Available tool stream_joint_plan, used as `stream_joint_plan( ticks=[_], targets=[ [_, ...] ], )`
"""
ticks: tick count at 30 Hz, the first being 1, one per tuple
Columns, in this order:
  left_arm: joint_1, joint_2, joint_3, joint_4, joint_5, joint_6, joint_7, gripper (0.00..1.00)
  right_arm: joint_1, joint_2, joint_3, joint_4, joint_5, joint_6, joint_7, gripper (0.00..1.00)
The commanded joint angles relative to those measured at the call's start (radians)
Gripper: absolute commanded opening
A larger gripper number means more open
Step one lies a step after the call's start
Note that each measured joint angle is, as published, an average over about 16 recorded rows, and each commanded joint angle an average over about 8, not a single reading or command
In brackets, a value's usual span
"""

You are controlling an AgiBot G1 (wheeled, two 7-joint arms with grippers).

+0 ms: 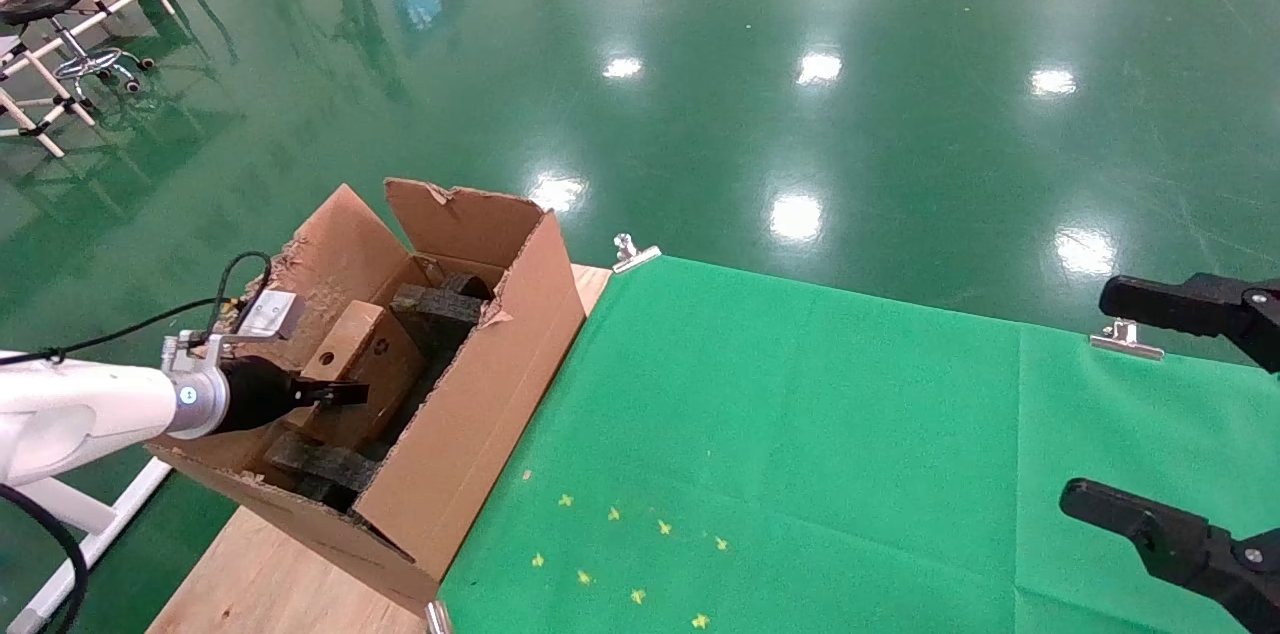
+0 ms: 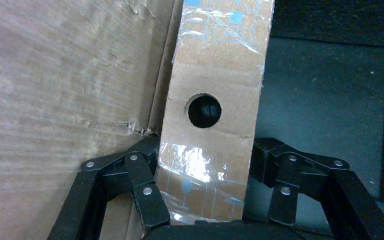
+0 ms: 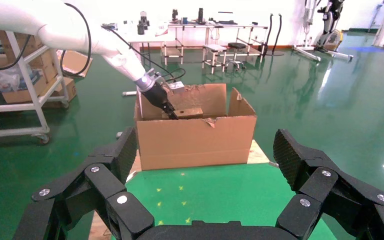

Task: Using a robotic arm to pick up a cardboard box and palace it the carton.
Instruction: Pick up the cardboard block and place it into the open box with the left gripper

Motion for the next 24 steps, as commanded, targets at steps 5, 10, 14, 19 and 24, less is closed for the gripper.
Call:
stream_joint_plan(
  ticks=[5,10,14,19,24],
  targets=[
    [0.014,0.010,0.002,-0.001,0.001,-0.022,-0.017,0.57,0.000,0.000,0.000,0.000,0.000,0.000,0.000,1.00],
    [0.017,0.012,0.003,-0.001,0.002,-0.026,-0.019,1.00,0.000,0.000,0.000,0.000,0.000,0.000,0.000,1.00],
    [0.015,0.011,0.003,0.000,0.002,-0.024,-0.018,1.00,0.000,0.000,0.000,0.000,0.000,0.000,0.000,1.00],
    [0.011,0.008,0.003,0.000,0.003,-0.019,-0.018,1.00,0.000,0.000,0.000,0.000,0.000,0.000,0.000,1.00],
    [0.001,0.002,0.005,-0.005,0.006,-0.007,-0.016,1.00,0.000,0.000,0.000,0.000,0.000,0.000,0.000,1.00]
  ],
)
